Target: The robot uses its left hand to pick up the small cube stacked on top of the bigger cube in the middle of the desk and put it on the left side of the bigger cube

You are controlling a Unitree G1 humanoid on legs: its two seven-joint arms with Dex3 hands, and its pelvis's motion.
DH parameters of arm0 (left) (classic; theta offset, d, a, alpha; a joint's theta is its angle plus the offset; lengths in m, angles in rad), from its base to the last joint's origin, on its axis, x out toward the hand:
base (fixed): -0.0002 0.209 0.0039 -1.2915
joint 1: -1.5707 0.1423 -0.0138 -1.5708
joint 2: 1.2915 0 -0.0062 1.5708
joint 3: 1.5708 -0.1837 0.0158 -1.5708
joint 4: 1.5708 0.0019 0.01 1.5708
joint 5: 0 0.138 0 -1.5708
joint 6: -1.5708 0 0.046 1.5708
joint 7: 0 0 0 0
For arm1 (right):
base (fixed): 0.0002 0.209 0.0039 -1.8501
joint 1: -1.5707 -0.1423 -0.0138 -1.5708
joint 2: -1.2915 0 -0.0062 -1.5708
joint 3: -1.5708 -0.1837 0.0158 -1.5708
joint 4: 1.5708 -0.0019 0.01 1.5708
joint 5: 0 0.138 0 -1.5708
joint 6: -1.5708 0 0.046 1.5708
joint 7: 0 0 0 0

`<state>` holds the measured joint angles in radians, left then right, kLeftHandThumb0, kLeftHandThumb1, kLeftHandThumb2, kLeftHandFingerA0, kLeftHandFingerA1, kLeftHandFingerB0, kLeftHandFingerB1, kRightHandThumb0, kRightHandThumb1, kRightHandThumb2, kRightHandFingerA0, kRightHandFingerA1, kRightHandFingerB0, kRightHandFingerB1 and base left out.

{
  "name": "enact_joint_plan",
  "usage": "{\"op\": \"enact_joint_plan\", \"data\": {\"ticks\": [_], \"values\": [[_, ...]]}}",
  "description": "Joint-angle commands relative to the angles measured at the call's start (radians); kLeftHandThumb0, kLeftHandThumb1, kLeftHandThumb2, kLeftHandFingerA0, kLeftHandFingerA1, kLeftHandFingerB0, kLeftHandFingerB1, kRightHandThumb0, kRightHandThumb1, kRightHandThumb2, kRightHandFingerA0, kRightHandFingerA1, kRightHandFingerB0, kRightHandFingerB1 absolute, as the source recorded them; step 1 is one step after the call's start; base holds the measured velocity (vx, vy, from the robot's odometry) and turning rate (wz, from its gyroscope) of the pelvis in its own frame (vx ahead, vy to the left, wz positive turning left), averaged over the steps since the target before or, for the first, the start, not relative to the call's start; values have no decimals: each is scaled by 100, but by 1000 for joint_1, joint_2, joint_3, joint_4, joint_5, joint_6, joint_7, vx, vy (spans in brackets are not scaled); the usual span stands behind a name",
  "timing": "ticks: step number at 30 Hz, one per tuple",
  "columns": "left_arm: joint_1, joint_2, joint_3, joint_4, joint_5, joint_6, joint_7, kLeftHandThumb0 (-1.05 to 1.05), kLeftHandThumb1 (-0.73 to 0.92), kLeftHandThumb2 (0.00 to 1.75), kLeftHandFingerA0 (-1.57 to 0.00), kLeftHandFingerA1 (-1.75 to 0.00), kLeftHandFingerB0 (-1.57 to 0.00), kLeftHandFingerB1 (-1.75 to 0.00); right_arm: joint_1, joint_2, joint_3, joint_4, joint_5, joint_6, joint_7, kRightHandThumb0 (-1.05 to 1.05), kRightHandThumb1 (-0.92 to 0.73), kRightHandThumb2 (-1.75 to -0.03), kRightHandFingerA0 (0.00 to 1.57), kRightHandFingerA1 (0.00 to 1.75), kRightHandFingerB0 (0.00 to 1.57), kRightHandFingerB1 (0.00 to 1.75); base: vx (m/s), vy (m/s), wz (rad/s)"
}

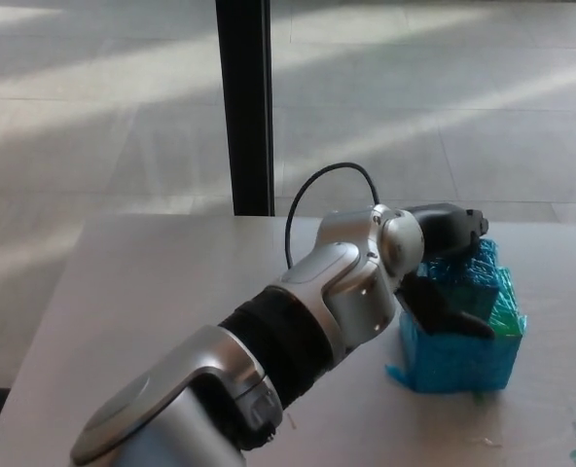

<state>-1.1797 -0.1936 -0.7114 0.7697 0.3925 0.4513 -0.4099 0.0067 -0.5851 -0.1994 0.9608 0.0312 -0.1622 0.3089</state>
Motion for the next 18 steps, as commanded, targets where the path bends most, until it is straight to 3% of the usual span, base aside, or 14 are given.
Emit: {"op": "enact_joint_plan", "data": {"ticks": [1,2,4,5,6,7,8,9,11,12,14,16,17,18], "values": [[43,-31,17,38,52,-75,134,-94,49,57,-4,-54,-4,-36,2,8,5,-14,-9,-7,-20,-105,-72,-65,24,121,0,104,0,0,0],[86,-35,39,33,51,-115,219,-86,35,79,-19,-66,-10,-48,0,9,2,-14,-5,-6,-18,-105,-70,-70,22,117,0,104,0,0,0],[111,-39,57,34,52,-145,275,-81,36,78,-27,-69,-15,-50,-5,11,2,-16,-4,1,-21,-105,-71,-65,22,118,0,104,0,0,0],[131,-50,68,32,58,-146,326,-66,55,57,-37,-80,-26,-50,-7,10,5,-14,-10,-5,-26,-105,-70,-64,24,115,0,102,0,0,0],[149,-58,78,31,59,-159,372,-59,56,56,-45,-101,-32,-60,-7,11,7,-13,-13,-13,-28,-105,-49,-102,32,95,3,78,0,0,0],[161,-62,86,31,59,-176,404,-59,56,56,-45,-101,-32,-60,-6,11,6,-14,-12,-19,-27,-105,-49,-102,32,95,3,78,0,0,0],[198,-72,104,40,50,-240,479,-37,59,58,-65,-121,-35,-78,-9,19,3,-10,-6,-18,-28,-104,-67,-65,25,117,0,101,0,0,0],[207,-72,104,47,54,-260,496,-31,59,59,-73,-129,-37,-74,-7,21,1,-13,-5,-20,-31,-102,-70,-64,26,119,0,105,0,0,0],[211,-74,105,51,59,-270,503,-31,59,59,-73,-129,-37,-74,-3,23,-1,-16,-4,-21,-32,-102,-70,-64,26,119,0,105,0,0,0],[209,-69,75,81,90,-288,530,-16,62,59,-78,-145,-40,-61,-10,20,3,4,-12,-22,-43,-97,-69,-64,26,113,0,97,0,0,0],[207,-60,70,89,95,-277,508,-11,65,62,-78,-161,-39,-40,-6,20,1,-8,-11,-22,-43,-92,-70,-65,29,116,0,100,0,0,0],[206,-56,72,96,96,-288,514,-15,69,64,-77,-160,-43,-43,-12,18,7,0,-19,-27,-49,-95,-72,-65,25,116,0,101,0,0,0],[195,-43,52,83,116,-254,478,-23,69,63,-72,-112,-69,-65,-15,22,2,4,-12,-27,-45,-91,-72,-66,27,116,0,100,0,0,0],[191,-43,50,83,120,-244,471,-24,70,64,-73,-122,-71,-72,-15,21,5,7,-18,-33,-49,-93,-73,-68,27,114,0,99,0,0,0]]}}
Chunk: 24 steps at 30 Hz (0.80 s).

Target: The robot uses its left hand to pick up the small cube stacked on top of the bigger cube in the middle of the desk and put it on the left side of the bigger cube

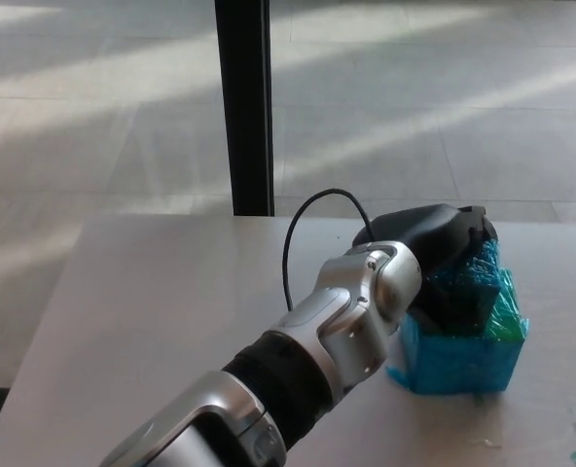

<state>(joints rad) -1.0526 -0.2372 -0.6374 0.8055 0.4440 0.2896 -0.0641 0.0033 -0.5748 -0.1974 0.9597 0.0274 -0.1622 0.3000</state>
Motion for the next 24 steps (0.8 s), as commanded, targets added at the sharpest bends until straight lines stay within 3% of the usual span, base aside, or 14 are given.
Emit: {"op": "enact_joint_plan", "data": {"ticks": [1,4,5,10,12,13,15,16,17,18,19,21,22,24], "values": [[60,0,-24,48,71,-71,119,-24,70,64,-73,-122,-71,-72,-12,8,10,13,-23,-41,-46,-93,-73,-68,27,114,0,99,0,0,0],[48,-2,-22,65,75,-69,110,-21,69,66,-66,-83,-71,-66,-21,7,13,32,-28,-50,-54,-90,-69,-71,28,126,0,100,0,0,0],[44,-1,-26,71,79,-66,103,-19,69,72,-69,-111,-73,-87,-19,8,13,29,-27,-55,-57,-88,-68,-70,34,130,0,102,0,0,0],[44,18,-69,81,117,-88,88,-24,76,78,-68,-95,-69,-79,-32,7,21,54,-38,-81,-75,-90,-71,-75,33,135,2,103,0,0,0],[41,19,-72,78,118,-78,81,-27,79,75,-64,-95,-65,-77,-34,6,22,55,-37,-86,-74,-91,-71,-76,34,133,2,103,0,0,0],[32,31,-73,78,118,-76,55,-26,73,82,-67,-106,-66,-83,-23,7,18,30,-30,-80,-70,-88,-74,-76,35,128,7,101,0,0,0],[10,33,-62,86,107,-77,35,-28,71,79,-63,-93,-65,-73,-24,-1,16,25,-29,-69,-69,-86,-74,-78,36,127,7,100,0,0,0],[0,33,-56,83,104,-61,23,-27,70,78,-64,-94,-62,-72,-26,-3,17,32,-31,-74,-72,-86,-57,-114,56,107,13,77,0,0,0],[-18,33,-38,88,91,-41,6,-24,68,74,-65,-94,-55,-62,-21,-5,15,26,-30,-75,-71,-91,-58,-115,55,108,11,77,0,0,0],[-27,40,-32,85,90,-40,1,-23,67,77,-70,-96,-59,-64,-18,-6,14,19,-28,-68,-71,-91,-75,-75,36,130,6,103,0,0,0],[-35,51,-26,79,92,-45,-2,-24,65,83,-74,-109,-62,-64,-16,-6,12,19,-27,-64,-73,-91,-72,-78,34,135,2,106,0,0,0],[-45,71,-3,64,85,-57,-3,-20,61,90,-61,-96,-63,-64,-12,-6,9,19,-27,-64,-77,-90,-72,-79,31,136,3,105,0,0,0],[-57,85,18,51,76,-50,-14,-24,63,79,-61,-100,-62,-61,-4,-8,8,6,-27,-58,-79,-91,-75,-71,33,128,4,102,0,0,0],[-76,104,37,37,74,-41,-40,-25,66,79,-57,-82,-57,-56,-6,-11,8,7,-28,-47,-79,-93,-73,-75,31,135,3,105,0,0,0]]}}
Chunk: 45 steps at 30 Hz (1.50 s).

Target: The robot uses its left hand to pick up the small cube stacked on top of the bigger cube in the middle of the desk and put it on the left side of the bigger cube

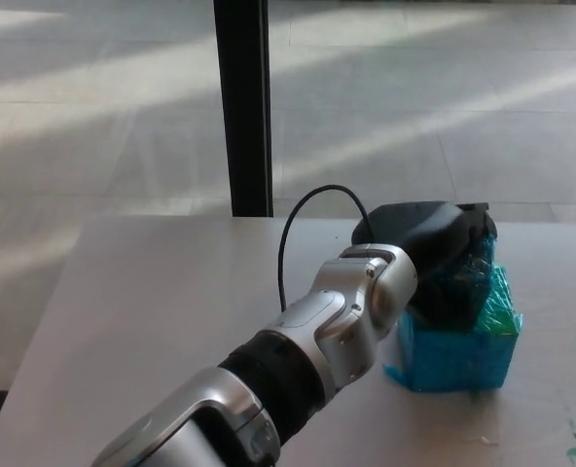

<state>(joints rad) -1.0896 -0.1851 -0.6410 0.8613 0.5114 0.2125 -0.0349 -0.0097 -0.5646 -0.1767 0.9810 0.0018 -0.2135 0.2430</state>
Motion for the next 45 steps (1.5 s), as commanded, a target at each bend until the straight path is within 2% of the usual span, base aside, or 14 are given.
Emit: {"op": "enact_joint_plan", "data": {"ticks": [1,6,9,11,12,13,17,20,21,24,29,31,37,45], "values": [[-40,62,53,-31,7,30,-65,-23,64,85,-61,-92,-60,-60,6,-19,-15,-13,2,7,-17,-93,-74,-74,54,153,6,100,0,0,0],[-75,104,120,-39,-14,8,-60,-20,65,92,-72,-125,-72,-111,23,-18,-24,-37,12,19,-3,-92,-74,-72,39,139,7,101,0,0,0],[-89,112,160,-58,-20,18,-70,-21,63,83,-69,-101,-66,-70,32,-24,-26,-35,6,9,-6,-95,-75,-70,37,133,5,100,0,0,0],[-81,133,179,-79,-22,0,-68,-27,61,76,-62,-152,-60,-108,23,-23,-25,-18,4,12,-11,-94,-72,-74,34,137,5,103,0,0,0],[-90,156,178,-93,-8,3,-79,-20,58,87,-64,-112,-59,-67,14,-23,-40,-11,22,21,-3,-92,-69,-75,37,142,6,104,0,0,0],[-81,174,178,-99,-2,-14,-78,-22,64,76,-66,-157,-59,-124,12,-25,-36,-6,13,18,-8,-90,-54,-111,53,105,16,78,0,0,0],[-49,225,193,-152,-13,-1,-126,-23,66,77,-75,-126,-73,-79,13,-32,-36,-13,3,20,-10,-95,-75,-70,37,136,10,100,0,0,0],[6,264,202,-188,-11,-8,-123,-19,68,84,-79,-159,-77,-128,-13,-31,-36,25,1,16,-12,-93,-72,-72,22,127,8,100,0,0,0],[38,291,199,-214,-4,-12,-132,-24,66,80,-74,-132,-70,-80,-24,-34,-33,43,-4,12,-13,-95,-73,-71,39,143,11,98,0,0,0],[94,322,202,-259,-7,19,-160,-24,69,76,-74,-90,-65,-57,-24,-36,-34,40,-1,10,-10,-96,-74,-71,39,139,12,100,0,0,0],[216,383,194,-321,7,-10,-159,-26,70,75,-71,-95,-69,-63,-14,-41,-41,16,7,19,0,-94,-74,-68,27,118,14,100,0,0,0],[247,379,199,-332,3,-9,-144,-23,64,85,-74,-152,-78,-104,-23,-41,-52,15,23,28,18,-92,-72,-69,31,125,15,100,0,0,0],[297,341,197,-339,1,-7,-124,-23,67,90,-75,-172,-68,-152,-20,-37,-64,-51,30,78,27,-90,-72,-69,27,121,16,97,0,0,0],[355,293,113,-313,78,-15,-21,-28,73,74,-79,-165,-73,-114,-6,-36,-65,-90,17,64,21,-90,-72,-71,27,121,19,103,0,0,0]]}}
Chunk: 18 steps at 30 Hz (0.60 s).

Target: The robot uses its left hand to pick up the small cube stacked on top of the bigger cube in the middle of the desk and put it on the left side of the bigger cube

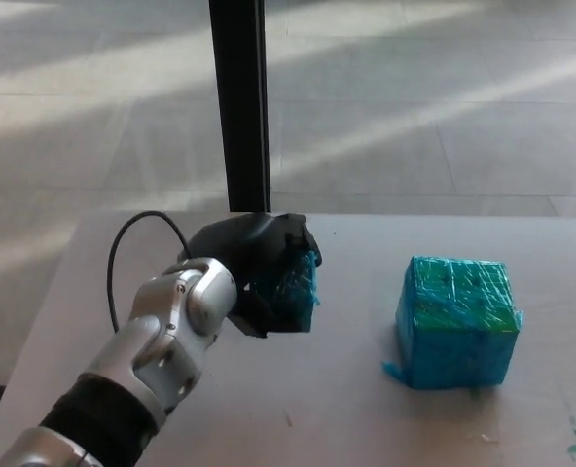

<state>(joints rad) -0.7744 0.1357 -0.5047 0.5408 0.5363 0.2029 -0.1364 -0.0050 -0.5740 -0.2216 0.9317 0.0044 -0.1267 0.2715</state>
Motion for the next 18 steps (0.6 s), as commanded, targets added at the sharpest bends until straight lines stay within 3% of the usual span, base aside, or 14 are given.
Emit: {"op": "enact_joint_plan", "data": {"ticks": [1,2,4,5,6,8,9,10,11,14,16,18], "values": [[50,-35,-27,6,58,0,91,-27,72,74,-78,-165,-74,-111,-15,-27,-18,-26,11,-33,-9,-90,-72,-70,28,121,20,103,0,0,0],[56,-38,-30,8,64,-3,103,-25,71,75,-82,-163,-78,-105,-16,-26,-19,-24,12,-34,-11,-91,-69,-74,20,129,21,106,0,0,0],[63,-41,-33,11,71,-8,121,-25,71,75,-82,-163,-78,-105,-17,-25,-20,-22,13,-34,-12,-91,-69,-74,20,129,21,106,0,0,0],[78,-43,-46,18,82,-8,131,-24,70,78,-81,-167,-78,-108,-10,-17,-20,-40,15,-17,-14,-89,-70,-73,30,121,22,102,0,0,0],[76,-36,-64,16,101,10,104,-27,75,72,-77,-161,-75,-93,-11,-16,-21,-38,17,-19,-16,-89,-70,-73,29,122,22,102,0,0,0],[78,-32,-74,22,109,5,107,-28,72,75,-77,-156,-76,-87,-13,-13,-25,-40,22,-14,-15,-89,-70,-73,30,122,22,102,0,0,0],[85,-27,-78,23,114,-5,117,-27,71,77,-78,-154,-79,-94,-13,-12,-26,-43,23,-13,-14,-90,-66,-77,21,132,23,107,0,0,0],[91,-22,-83,23,119,-12,119,-27,72,75,-78,-153,-78,-87,-13,-10,-28,-45,23,-14,-15,-89,-68,-72,24,126,24,106,0,0,0],[97,-19,-87,22,121,-10,112,-27,73,74,-75,-153,-74,-101,-16,-10,-28,-38,22,-18,-15,-90,-64,-76,22,134,24,106,0,0,0],[110,-13,-93,20,127,-9,106,-27,73,75,-75,-151,-74,-101,-20,-10,-27,-28,16,-29,-17,-90,-66,-76,22,132,24,106,0,0,0],[135,-12,-85,29,121,-28,137,-28,67,69,-81,-141,-79,-82,-18,-9,-24,-32,11,-29,-20,-92,-68,-74,22,129,24,105,0,0,0],[139,-14,-81,36,121,-30,149,-28,67,69,-81,-141,-79,-82,-13,-8,-25,-40,12,-30,-19,-92,-68,-74,22,129,24,105,0,0,0]]}}
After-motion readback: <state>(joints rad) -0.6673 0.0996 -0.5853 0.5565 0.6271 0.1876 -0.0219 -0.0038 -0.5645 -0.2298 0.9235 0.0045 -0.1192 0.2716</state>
